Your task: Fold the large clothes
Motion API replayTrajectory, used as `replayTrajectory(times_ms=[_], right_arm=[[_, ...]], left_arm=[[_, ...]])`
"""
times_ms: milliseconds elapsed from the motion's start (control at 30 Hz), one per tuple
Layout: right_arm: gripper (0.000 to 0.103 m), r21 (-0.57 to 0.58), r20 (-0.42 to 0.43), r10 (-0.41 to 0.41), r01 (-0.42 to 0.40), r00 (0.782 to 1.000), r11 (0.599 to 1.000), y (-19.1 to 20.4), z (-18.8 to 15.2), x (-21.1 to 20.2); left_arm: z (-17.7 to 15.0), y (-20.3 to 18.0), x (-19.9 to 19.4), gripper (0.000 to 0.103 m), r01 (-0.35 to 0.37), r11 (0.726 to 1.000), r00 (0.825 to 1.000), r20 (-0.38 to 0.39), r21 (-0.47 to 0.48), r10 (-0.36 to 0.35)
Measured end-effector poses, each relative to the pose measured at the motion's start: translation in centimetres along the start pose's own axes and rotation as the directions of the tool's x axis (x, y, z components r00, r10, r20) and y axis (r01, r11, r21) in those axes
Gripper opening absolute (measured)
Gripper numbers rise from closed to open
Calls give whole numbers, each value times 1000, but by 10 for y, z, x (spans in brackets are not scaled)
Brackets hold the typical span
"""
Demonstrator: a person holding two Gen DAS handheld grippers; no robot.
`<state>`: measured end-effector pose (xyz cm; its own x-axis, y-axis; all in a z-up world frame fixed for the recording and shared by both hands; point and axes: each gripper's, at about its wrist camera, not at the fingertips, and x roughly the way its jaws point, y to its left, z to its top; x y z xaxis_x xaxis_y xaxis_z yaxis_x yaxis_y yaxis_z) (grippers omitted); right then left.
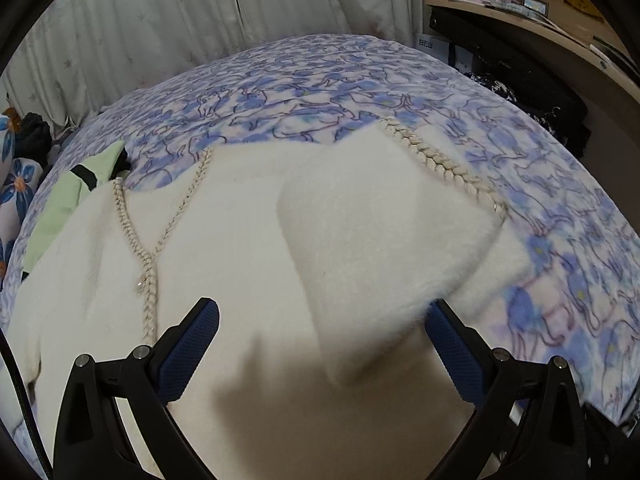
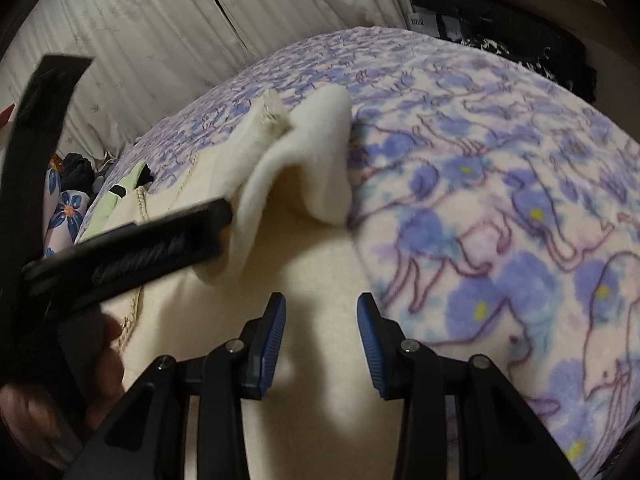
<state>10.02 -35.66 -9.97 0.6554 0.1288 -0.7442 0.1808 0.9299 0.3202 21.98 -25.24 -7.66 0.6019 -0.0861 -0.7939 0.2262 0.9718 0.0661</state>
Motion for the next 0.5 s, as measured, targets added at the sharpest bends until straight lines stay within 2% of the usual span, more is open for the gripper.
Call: replayTrajectory(times_ms=[33, 67, 100, 133, 167, 233, 367, 400, 500], right_arm=[[37, 4, 0, 3, -3, 1000, 1000, -1, 0, 1], [37, 7, -1, 7, -7, 1000, 1000, -2, -1, 2], [37, 11, -2, 10, -10, 1000, 1000, -3, -1, 3], [37, 16, -5, 12, -12, 1000, 1000, -5, -1, 4], [37, 20, -9, 15, -14, 1000, 1000, -6, -2, 6], [37, 29, -16, 21, -21, 1000, 999, -8, -4, 9], [37, 31, -11, 29, -29, 1000, 999, -9, -7, 12], [37, 32, -10, 31, -30, 999, 999, -10, -6, 12], [37, 31, -15, 34, -33, 999, 999, -10, -7, 15]], left_arm=[[2, 0, 6, 89, -4, 1000, 1000, -8, -1, 4], [3, 1, 10, 72, 2, 1000, 1000, -20, 1, -2], [4, 3, 16, 59, 25, 1000, 999, -37, 3, -25], [5, 5, 21, 25, 58, 998, 997, -57, -1, -58], [5, 7, 25, 8, 80, 997, 994, -75, -7, -81], [6, 13, 28, 6, 82, 996, 993, -77, -25, -84], [11, 38, 7, 6, 23, 998, 999, 30, -52, -21], [15, 54, -1, 6, 6, 996, 998, 57, -84, -1], [16, 95, -11, 6, 8, 985, 997, 74, -173, 5]])
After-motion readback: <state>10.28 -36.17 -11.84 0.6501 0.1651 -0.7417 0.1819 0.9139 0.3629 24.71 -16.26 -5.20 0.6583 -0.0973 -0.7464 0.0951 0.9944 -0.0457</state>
